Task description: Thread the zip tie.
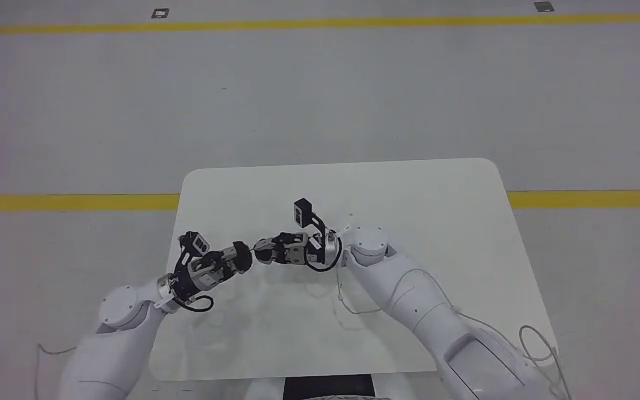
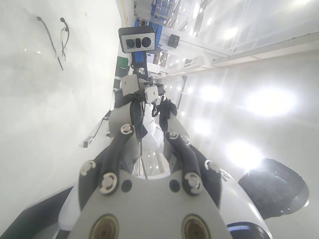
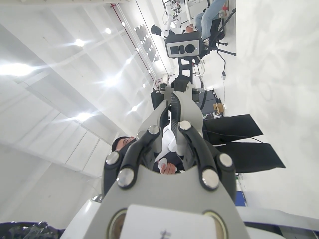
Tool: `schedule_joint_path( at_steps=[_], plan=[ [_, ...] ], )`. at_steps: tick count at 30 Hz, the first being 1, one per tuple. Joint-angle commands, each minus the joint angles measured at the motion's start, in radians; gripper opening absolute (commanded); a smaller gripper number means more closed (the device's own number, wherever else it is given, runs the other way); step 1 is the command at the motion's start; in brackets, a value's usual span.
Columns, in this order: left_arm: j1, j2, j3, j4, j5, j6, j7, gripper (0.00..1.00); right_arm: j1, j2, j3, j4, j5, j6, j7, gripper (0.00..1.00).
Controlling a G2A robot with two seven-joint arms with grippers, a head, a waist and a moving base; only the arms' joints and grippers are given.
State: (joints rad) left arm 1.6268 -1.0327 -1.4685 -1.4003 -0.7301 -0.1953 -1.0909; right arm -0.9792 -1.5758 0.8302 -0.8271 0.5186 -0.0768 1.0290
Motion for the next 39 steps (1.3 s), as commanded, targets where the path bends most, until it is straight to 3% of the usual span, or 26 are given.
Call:
schedule_joint_path(
  at_steps=[1,10,13,15,16,21,26,33,36,39],
  plan=[
    [0.0,0.001,0.0,0.001,-0.003,-0.001,0.001,0.2,0.0,0.0,0.0,-0.001,0.0,-0.001,0.0,0.0],
    [-0.005,0.003,0.005,0.005,-0.008,0.0,0.007,0.0,0.002,0.001,-0.001,-0.002,-0.003,0.002,0.001,0.0],
    [-0.009,0.004,0.007,0.009,-0.007,0.002,0.009,0.0,0.004,0.001,-0.002,-0.001,-0.003,0.006,0.003,0.0],
    [-0.013,0.005,0.008,0.01,0.001,0.002,0.005,0.0,0.009,0.003,0.001,0.006,-0.012,0.007,0.002,0.4],
    [-0.013,0.006,0.006,0.01,0.002,0.001,0.001,0.0,0.009,0.005,0.007,0.008,-0.009,0.005,0.001,1.0],
    [-0.011,0.013,-0.014,0.011,0.006,-0.006,-0.03,0.0,0.009,0.034,0.065,0.012,-0.04,-0.016,-0.008,1.0],
    [-0.013,0.022,-0.033,0.016,0.027,-0.054,-0.115,0.0,0.005,0.075,0.096,-0.07,-0.209,-0.048,-0.003,1.0],
    [-0.013,0.022,-0.033,0.016,0.027,-0.054,-0.115,0.0,0.005,0.075,0.096,-0.07,-0.209,-0.048,-0.003,1.0],
    [-0.011,0.022,-0.031,0.011,0.034,-0.08,-0.113,0.0,0.005,0.076,0.095,-0.072,-0.22,-0.048,-0.011,1.0],
    [-0.012,0.026,-0.056,0.032,0.024,-0.145,-0.151,0.0,0.012,0.084,0.062,-0.128,-0.368,-0.015,-0.061,1.0]
  ],
)
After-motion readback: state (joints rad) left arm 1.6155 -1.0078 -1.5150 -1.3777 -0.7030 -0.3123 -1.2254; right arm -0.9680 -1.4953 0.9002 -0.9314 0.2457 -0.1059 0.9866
